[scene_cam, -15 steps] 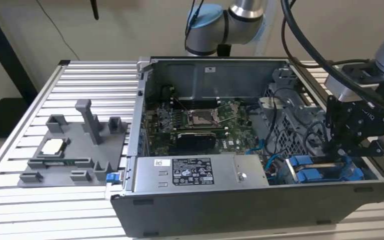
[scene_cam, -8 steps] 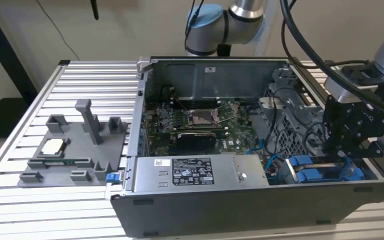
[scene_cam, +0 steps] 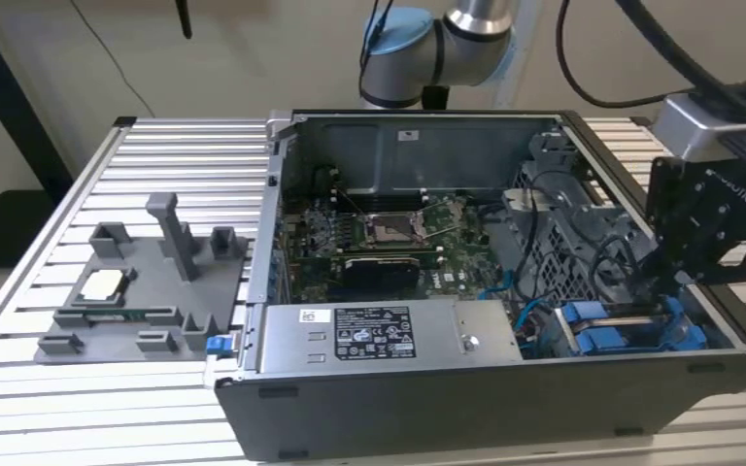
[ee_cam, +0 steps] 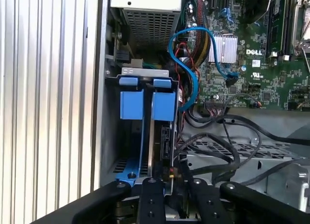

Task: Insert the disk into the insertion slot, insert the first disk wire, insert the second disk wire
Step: 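Insert the first disk wire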

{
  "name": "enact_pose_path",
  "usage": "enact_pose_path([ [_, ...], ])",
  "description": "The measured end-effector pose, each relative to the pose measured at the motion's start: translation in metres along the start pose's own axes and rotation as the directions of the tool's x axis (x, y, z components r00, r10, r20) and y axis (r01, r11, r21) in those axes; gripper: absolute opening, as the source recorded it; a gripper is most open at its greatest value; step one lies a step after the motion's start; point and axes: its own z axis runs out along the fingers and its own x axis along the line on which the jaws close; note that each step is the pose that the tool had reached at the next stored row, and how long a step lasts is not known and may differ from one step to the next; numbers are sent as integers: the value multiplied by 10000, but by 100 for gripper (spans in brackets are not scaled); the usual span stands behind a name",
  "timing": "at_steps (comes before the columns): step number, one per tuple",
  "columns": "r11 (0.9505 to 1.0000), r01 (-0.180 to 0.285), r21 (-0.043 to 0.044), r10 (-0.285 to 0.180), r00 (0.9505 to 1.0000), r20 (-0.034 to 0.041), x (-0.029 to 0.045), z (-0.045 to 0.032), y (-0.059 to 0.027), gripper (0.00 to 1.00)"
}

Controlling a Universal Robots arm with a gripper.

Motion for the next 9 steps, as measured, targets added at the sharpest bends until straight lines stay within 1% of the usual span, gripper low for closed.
enact_pose_path([
  [2, 10000, 0, 0, 0, 10000, 1, -2, -89, 2, 27],
  [3, 10000, 0, 0, 0, 10000, 0, -2, -125, 3, 27],
  [4, 10000, 0, 0, 0, 10000, 0, -3, -142, 3, 27],
  [9, 10000, 0, 0, 0, 10000, 1, -3, -146, 3, 27],
])
